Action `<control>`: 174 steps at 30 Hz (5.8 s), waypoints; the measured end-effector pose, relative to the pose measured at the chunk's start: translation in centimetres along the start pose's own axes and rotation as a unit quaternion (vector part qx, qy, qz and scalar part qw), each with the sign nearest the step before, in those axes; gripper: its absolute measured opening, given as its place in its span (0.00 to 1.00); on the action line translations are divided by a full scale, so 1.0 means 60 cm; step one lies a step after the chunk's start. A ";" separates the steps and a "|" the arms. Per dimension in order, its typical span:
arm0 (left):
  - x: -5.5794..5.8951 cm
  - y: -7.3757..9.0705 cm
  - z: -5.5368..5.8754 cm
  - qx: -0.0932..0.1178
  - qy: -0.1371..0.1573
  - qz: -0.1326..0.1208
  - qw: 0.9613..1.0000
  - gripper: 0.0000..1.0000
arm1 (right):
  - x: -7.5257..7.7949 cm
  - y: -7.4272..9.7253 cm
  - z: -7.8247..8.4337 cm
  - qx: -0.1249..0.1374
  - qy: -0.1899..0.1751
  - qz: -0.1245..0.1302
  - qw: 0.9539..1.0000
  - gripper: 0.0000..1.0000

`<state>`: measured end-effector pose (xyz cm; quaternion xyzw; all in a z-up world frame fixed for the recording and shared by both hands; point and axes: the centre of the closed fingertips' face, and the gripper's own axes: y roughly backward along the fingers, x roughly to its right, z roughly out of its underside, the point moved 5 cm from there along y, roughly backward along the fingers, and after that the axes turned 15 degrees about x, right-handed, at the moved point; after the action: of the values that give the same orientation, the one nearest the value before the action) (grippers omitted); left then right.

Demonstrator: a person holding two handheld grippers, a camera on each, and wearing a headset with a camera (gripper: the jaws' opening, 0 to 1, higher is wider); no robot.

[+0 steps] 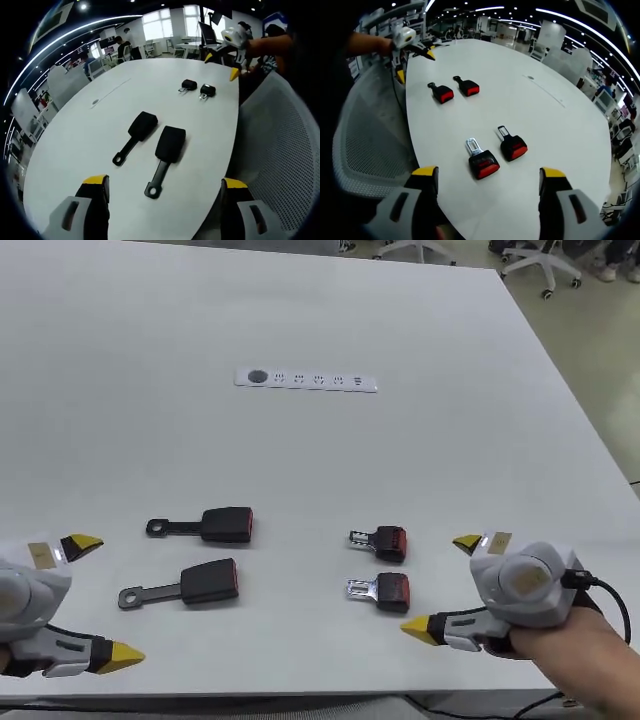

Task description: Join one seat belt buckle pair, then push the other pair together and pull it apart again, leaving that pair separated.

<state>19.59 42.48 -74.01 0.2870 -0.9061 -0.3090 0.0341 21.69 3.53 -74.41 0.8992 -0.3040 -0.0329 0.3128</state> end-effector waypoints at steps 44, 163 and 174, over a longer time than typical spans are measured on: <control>0.008 -0.136 -0.016 -0.053 -0.062 0.119 0.990 0.42 | -0.008 -0.095 0.026 -0.076 0.119 -0.165 0.976 0.39; -0.002 -0.203 0.012 -0.112 -0.174 0.213 0.955 0.32 | -0.149 -0.305 -0.089 -0.063 0.166 -0.260 0.949 0.34; -0.002 -0.205 0.012 -0.107 -0.168 0.222 0.954 0.31 | -0.151 -0.307 -0.092 -0.058 0.160 -0.250 0.953 0.32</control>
<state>25.69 34.99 -81.70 0.0170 -0.9014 -0.4321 -0.0204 25.40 23.07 -81.91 0.9201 -0.0125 0.0168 0.3911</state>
